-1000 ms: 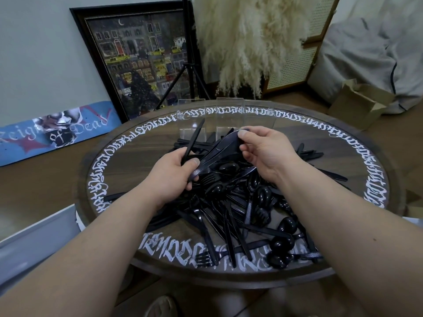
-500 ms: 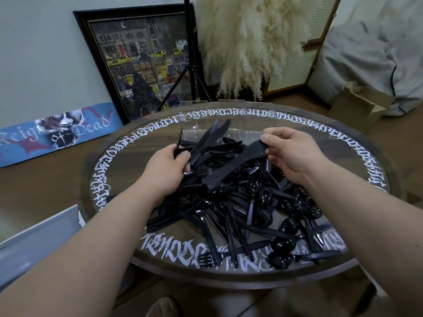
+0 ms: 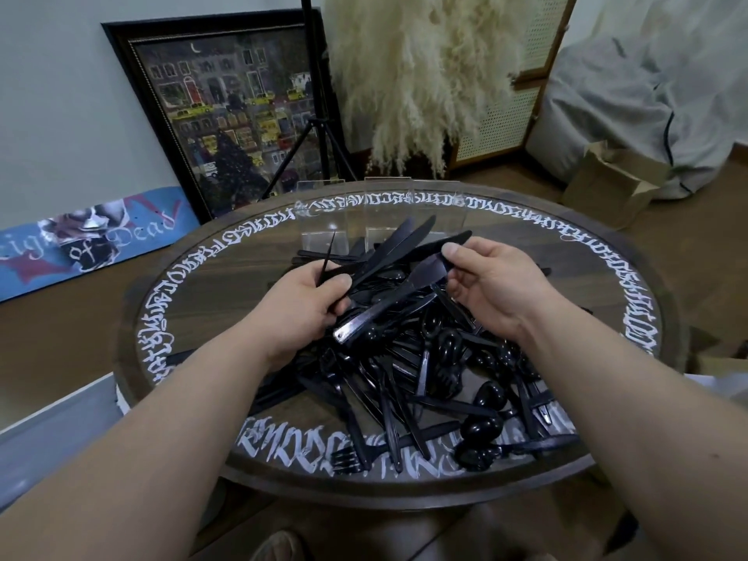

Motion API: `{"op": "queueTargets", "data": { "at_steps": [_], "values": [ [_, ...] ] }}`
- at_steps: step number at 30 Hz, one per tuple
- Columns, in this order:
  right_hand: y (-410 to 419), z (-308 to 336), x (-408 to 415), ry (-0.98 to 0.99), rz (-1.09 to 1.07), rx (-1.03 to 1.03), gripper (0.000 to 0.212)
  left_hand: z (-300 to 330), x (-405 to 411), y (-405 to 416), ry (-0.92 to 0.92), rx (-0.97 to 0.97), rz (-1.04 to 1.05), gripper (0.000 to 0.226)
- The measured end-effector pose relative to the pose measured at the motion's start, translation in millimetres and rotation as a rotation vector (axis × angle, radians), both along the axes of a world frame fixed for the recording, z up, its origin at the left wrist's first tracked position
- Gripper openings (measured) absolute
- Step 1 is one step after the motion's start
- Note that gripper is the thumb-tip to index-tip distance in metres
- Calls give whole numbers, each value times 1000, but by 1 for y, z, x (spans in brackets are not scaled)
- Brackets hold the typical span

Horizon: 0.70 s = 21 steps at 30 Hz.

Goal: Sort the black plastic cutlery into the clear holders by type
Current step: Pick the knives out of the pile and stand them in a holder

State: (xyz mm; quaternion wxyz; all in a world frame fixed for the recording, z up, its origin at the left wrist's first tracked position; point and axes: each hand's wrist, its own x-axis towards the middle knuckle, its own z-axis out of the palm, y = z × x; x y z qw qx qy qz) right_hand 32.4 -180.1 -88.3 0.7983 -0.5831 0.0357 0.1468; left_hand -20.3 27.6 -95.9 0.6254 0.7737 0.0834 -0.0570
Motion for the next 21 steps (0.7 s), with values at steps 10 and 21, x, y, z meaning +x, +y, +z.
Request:
{"op": "queueTargets", "data": {
  "at_steps": [10,21],
  "values": [
    [-15,5,10,4,53,-57,17,-12,9,-2,-41,260,87,26],
    [-13,0,16,29,195,-195,14,-3,2,-7,57,156,-31,21]
  ]
}}
